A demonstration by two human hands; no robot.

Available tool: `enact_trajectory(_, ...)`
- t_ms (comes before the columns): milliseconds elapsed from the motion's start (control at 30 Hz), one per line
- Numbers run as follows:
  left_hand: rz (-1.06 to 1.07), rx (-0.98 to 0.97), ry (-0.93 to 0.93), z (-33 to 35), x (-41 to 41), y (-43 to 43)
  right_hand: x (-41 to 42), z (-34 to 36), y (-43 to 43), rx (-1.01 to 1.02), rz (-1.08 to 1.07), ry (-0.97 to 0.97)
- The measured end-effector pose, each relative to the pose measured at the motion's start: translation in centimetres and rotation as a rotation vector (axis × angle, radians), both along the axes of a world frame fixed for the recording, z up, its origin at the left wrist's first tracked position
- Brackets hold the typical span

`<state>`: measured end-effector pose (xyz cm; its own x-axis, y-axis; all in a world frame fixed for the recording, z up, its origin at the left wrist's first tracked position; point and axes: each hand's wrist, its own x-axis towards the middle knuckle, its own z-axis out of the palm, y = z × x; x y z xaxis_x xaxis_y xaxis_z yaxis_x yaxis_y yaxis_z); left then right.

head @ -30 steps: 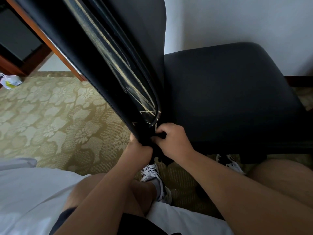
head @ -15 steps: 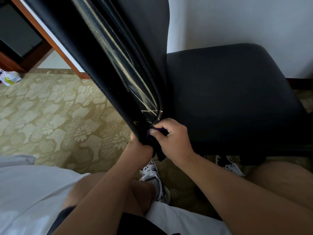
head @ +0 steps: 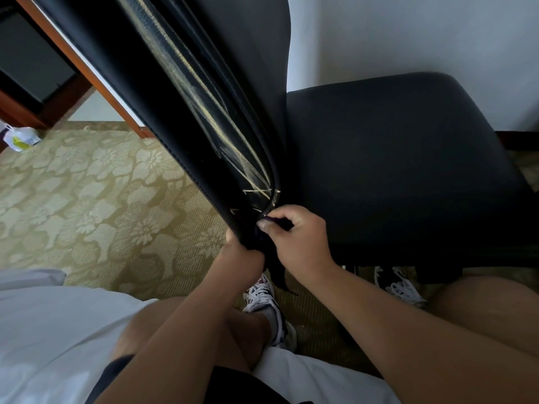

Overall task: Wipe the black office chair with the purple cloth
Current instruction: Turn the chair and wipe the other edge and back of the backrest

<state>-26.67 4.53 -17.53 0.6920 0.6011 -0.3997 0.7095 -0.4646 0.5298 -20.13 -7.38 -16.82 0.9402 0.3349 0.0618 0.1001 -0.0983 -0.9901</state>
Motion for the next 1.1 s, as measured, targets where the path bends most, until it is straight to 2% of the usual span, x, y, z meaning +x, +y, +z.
enact_trajectory(133,-0.001,-0.002,0.012,0.0,0.1,0.2,-1.0,0.6,0.1,0.154,-0.073,0.117)
enact_trajectory(233,0.017,-0.028,-0.024,0.0,0.0,0.1,-1.4,0.5,0.4,0.185,-0.059,0.228)
enact_trajectory(300,0.024,-0.025,-0.029,-0.1,0.0,0.2,-1.3,0.3,0.6,0.112,-0.003,0.236)
enact_trajectory(467,0.028,-0.006,0.008,-0.2,0.3,0.5,-0.7,-0.7,0.4,-0.273,0.157,0.1)
enact_trajectory(567,-0.02,0.045,0.047,-0.5,0.2,0.6,-0.8,-1.1,0.5,-0.363,0.176,0.09)
enact_trajectory(633,-0.053,0.062,0.076,-0.6,0.3,0.7,-0.6,-1.1,0.6,-0.339,0.154,0.133)
enact_trajectory(733,-0.088,0.051,0.074,-0.6,0.4,0.9,0.1,-0.3,0.5,-0.232,0.09,0.304)
enact_trajectory(833,-0.134,0.037,0.031,-0.6,0.5,1.0,0.9,1.4,0.3,0.061,0.048,0.532)
enact_trajectory(933,-0.2,0.025,0.009,-0.5,0.6,0.9,1.3,2.5,-0.1,0.286,0.073,0.629)
enact_trajectory(1000,-0.191,0.022,0.019,-0.3,0.6,0.8,1.2,2.5,-0.3,0.332,0.07,0.641)
enact_trajectory(1100,-0.219,0.065,0.063,-0.2,0.6,0.7,1.1,1.9,-0.3,0.224,0.114,0.559)
